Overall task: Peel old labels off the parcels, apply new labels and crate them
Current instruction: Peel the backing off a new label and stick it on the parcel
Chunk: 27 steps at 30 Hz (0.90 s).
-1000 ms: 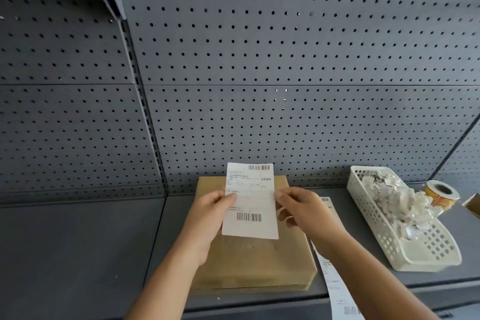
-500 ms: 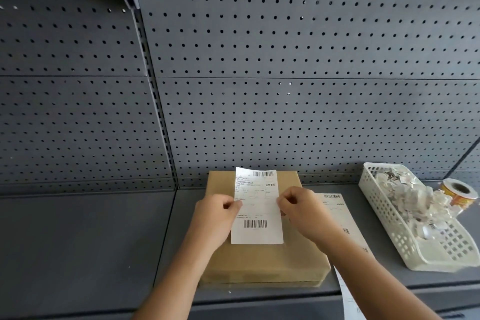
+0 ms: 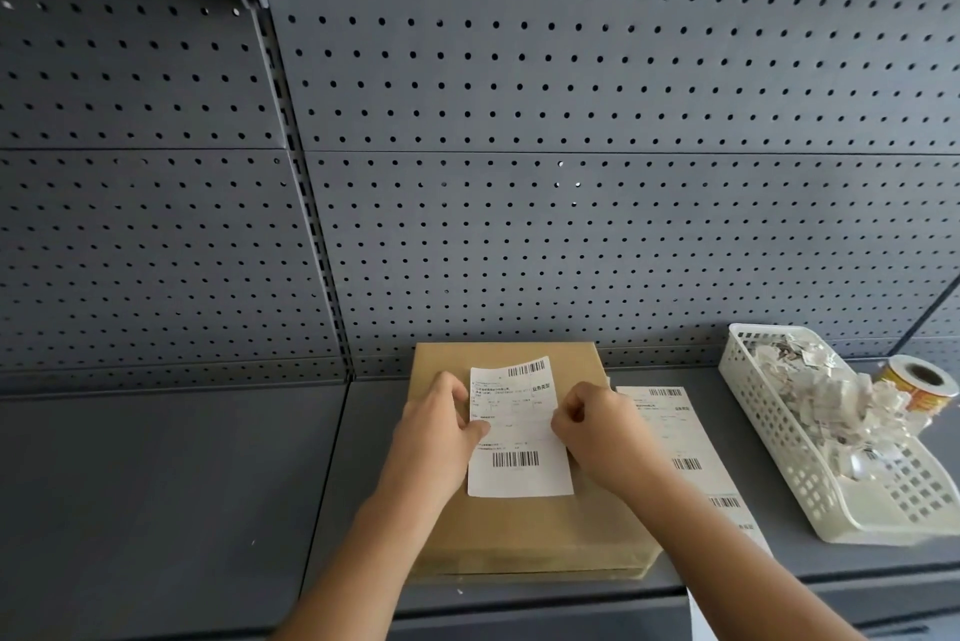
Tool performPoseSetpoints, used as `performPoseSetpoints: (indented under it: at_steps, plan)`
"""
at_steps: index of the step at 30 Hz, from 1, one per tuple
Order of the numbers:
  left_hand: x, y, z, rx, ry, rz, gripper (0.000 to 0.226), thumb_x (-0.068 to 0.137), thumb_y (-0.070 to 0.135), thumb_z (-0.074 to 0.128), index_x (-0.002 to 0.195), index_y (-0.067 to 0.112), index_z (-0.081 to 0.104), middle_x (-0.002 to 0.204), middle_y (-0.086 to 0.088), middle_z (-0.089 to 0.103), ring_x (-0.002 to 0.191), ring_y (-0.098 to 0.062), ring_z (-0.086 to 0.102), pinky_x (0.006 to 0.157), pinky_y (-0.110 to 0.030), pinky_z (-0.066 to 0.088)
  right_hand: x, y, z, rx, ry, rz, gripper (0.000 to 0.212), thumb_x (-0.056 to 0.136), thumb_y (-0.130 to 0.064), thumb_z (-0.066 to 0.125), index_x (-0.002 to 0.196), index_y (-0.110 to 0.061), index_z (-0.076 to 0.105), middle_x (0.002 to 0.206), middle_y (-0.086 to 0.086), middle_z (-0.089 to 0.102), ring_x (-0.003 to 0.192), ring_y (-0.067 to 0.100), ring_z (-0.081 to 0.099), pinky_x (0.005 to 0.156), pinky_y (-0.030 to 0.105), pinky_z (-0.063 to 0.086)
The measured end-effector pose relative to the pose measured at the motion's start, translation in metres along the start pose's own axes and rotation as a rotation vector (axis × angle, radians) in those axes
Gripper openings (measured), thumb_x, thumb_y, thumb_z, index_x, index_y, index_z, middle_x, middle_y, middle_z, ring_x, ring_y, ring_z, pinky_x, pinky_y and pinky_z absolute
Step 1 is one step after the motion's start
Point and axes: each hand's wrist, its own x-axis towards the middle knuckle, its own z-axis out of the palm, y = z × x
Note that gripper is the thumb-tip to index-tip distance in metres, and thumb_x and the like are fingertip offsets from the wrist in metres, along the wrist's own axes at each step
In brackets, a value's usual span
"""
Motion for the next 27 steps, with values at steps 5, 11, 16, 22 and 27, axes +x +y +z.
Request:
performPoseSetpoints:
  at_steps: [5, 11, 16, 22, 27]
  plan:
    - [0.0, -0.001, 0.001, 0.048, -0.008, 0.044, 0.021, 0.095, 0.03, 0.069, 0.105, 0.026, 0.05, 0.089, 0.009, 0.057, 0.071, 0.0, 0.055, 0.05, -0.016, 0.035, 0.001, 0.0, 0.002, -0.071, 0.0, -0.02, 0.011, 0.087, -0.018, 0.054, 0.081, -0.01, 0.058, 0.075, 0.003, 0.063, 0.059, 0.017, 0.052, 0.052, 0.029, 0.044]
    - [0.002, -0.008, 0.003, 0.11, 0.039, 0.15, 0.029, 0.094, 0.034, 0.069, 0.118, 0.028, 0.056, 0.109, 0.014, 0.055, 0.089, -0.001, 0.056, 0.07, -0.017, 0.045, 0.004, 0.005, 0.006, -0.084, 0.075, -0.067, 0.008, 0.086, -0.014, 0.054, 0.08, -0.011, 0.051, 0.073, -0.001, 0.057, 0.058, 0.014, 0.048, 0.049, 0.026, 0.037]
    - [0.002, -0.009, 0.005, 0.202, 0.071, 0.35, 0.047, 0.104, 0.032, 0.05, 0.15, 0.028, 0.043, 0.153, 0.018, 0.037, 0.142, -0.005, 0.034, 0.114, -0.023, 0.031, 0.007, 0.012, 0.019, -0.189, 0.293, -0.324, 0.009, 0.09, -0.018, 0.054, 0.096, -0.015, 0.06, 0.094, -0.003, 0.059, 0.082, 0.021, 0.057, 0.064, 0.031, 0.048]
    - [0.014, -0.006, 0.015, 0.36, -0.055, 0.438, 0.055, 0.11, 0.037, 0.023, 0.162, 0.022, 0.012, 0.169, 0.008, 0.005, 0.154, -0.005, -0.003, 0.123, -0.024, -0.007, 0.011, 0.003, 0.034, -0.377, 0.111, -0.492, 0.054, 0.099, -0.036, 0.031, 0.148, -0.018, 0.039, 0.155, -0.003, 0.038, 0.149, 0.017, 0.023, 0.118, 0.034, 0.021]
    - [0.017, -0.009, 0.023, 0.423, -0.127, 0.419, 0.056, 0.11, 0.038, 0.016, 0.162, 0.022, 0.002, 0.169, 0.007, -0.005, 0.153, -0.004, -0.01, 0.124, -0.026, -0.008, 0.011, 0.002, 0.042, -0.418, -0.022, -0.486, 0.075, 0.091, -0.051, -0.003, 0.157, -0.022, 0.018, 0.164, -0.005, 0.017, 0.152, 0.012, 0.004, 0.121, 0.032, -0.002]
